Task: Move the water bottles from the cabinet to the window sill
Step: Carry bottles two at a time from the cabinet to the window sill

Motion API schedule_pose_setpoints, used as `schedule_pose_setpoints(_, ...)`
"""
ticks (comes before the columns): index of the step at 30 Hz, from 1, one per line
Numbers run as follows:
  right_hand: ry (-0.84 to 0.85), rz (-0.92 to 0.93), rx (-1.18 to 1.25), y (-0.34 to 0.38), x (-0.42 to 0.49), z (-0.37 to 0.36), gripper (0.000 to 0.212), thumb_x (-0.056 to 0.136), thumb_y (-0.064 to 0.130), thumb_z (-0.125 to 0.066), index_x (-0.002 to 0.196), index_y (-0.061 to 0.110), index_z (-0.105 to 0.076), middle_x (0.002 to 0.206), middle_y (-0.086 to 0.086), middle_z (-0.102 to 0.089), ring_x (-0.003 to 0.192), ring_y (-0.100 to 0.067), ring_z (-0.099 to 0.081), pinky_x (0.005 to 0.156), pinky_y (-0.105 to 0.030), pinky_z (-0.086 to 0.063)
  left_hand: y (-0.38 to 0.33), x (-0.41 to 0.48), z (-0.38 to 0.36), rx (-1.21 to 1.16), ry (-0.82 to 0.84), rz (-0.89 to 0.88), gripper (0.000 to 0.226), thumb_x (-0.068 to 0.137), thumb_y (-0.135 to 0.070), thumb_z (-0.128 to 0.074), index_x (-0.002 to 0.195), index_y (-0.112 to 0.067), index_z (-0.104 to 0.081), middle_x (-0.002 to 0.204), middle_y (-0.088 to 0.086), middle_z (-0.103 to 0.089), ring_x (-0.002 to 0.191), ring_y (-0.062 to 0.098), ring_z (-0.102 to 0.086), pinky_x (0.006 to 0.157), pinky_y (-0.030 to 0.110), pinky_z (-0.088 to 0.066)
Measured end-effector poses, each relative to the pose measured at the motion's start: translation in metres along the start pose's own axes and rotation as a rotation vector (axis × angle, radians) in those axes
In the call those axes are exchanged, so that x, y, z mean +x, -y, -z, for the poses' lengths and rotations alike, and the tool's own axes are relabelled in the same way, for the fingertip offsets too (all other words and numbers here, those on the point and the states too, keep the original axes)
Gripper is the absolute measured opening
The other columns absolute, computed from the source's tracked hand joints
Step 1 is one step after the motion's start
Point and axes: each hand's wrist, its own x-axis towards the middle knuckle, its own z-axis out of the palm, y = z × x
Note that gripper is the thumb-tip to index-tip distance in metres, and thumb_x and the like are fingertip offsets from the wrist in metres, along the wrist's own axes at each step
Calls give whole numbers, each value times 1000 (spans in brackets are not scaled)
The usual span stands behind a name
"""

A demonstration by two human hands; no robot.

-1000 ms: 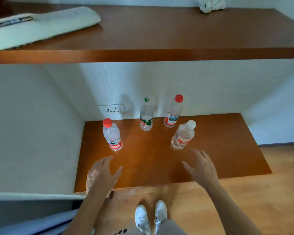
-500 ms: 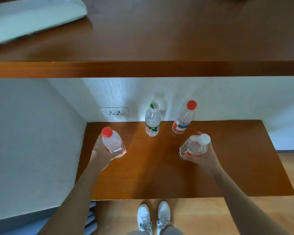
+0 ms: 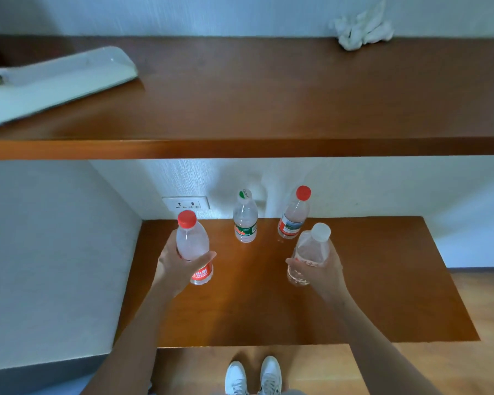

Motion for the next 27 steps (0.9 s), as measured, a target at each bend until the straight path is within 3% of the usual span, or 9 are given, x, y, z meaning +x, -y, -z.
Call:
schedule_pose_setpoints(2, -33, 44, 39, 18, -6, 5, 76, 64, 41, -89, 128, 29, -50, 114, 8, -64, 107, -16, -65, 74, -17, -56, -16, -12, -2, -22, -48, -22, 83, 68, -43, -84, 136, -25, -40, 114, -7, -52, 104, 15, -52, 84, 34, -48)
schedule_pose_setpoints(4, -49, 82, 76, 41, -11, 10, 77, 63, 44, -91, 128, 29, -52, 114, 7, -67, 106, -14, -67, 73, -18, -57, -31, -22, -3, -30, -108, -41, 82, 72, -43, -81, 138, -25, -38, 115, -9, -48, 105, 13, -48, 84, 34, -45)
schedule_pose_setpoints(8, -85, 151, 170, 79, -26, 15, 84, 58, 52, -90, 130, 34, -52, 117, 5, -68, 108, -19, -68, 83, -39, -62, -54, -39, -3, -126, -180, -79, 79, 71, -44, -80, 137, -26, -39, 116, -9, -50, 106, 15, -50, 88, 39, -48)
schedule_pose_setpoints(10, -81, 186, 193, 93, -32, 13, 85, 56, 55, -89, 130, 34, -51, 116, 6, -68, 107, -18, -68, 85, -43, -62, -64, -47, 0, -182, -206, -67, 75, 74, -35, -81, 137, -25, -40, 116, -9, -50, 105, 15, -50, 91, 43, -49)
schedule_pose_setpoints(13, -54, 226, 217, 110, -40, 1, 77, 63, 44, -90, 128, 34, -51, 116, 10, -66, 107, -12, -67, 88, -35, -60, -70, -57, 8, -258, -224, -83, 67, 75, -29, -81, 129, -31, -41, 110, -12, -52, 104, 16, -52, 91, 43, -49)
schedule_pose_setpoints(16, -2, 279, 200, 127, -46, -19, 67, 72, 26, -88, 125, 39, -49, 115, 15, -66, 107, -10, -67, 80, -20, -59, -70, -71, 26, -312, -241, -98, 63, 76, -27, -80, 120, -39, -36, 99, -23, -48, 98, 14, -53, 85, 35, -47)
schedule_pose_setpoints(21, 118, 314, 203, 141, -60, -72, 85, 62, 49, -90, 133, 35, -46, 121, 10, -63, 110, -15, -65, 88, -32, -60, -42, -100, 64, -370, -324, -114, 67, 65, -47, -80, 120, -40, -43, 103, -16, -59, 93, 15, -63, 75, 21, -53)
schedule_pose_setpoints(24, 244, 311, 258, 152, -73, -103, 86, 61, 48, -90, 134, 36, -45, 119, 12, -62, 111, -11, -64, 80, -19, -57, -20, -121, 87, -389, -411, -118, 62, 66, -49, -80, 118, -44, -47, 99, -18, -62, 98, 9, -64, 70, 19, -56)
schedule_pose_setpoints(27, 425, 381, 259, 161, -90, -129, 73, 63, 47, -87, 124, 41, -48, 106, 22, -66, 107, -3, -66, 75, -16, -57, -4, -149, 103, -408, -514, -91, 63, 65, -50, -80, 118, -35, -50, 98, -12, -64, 97, 14, -66, 77, 27, -58)
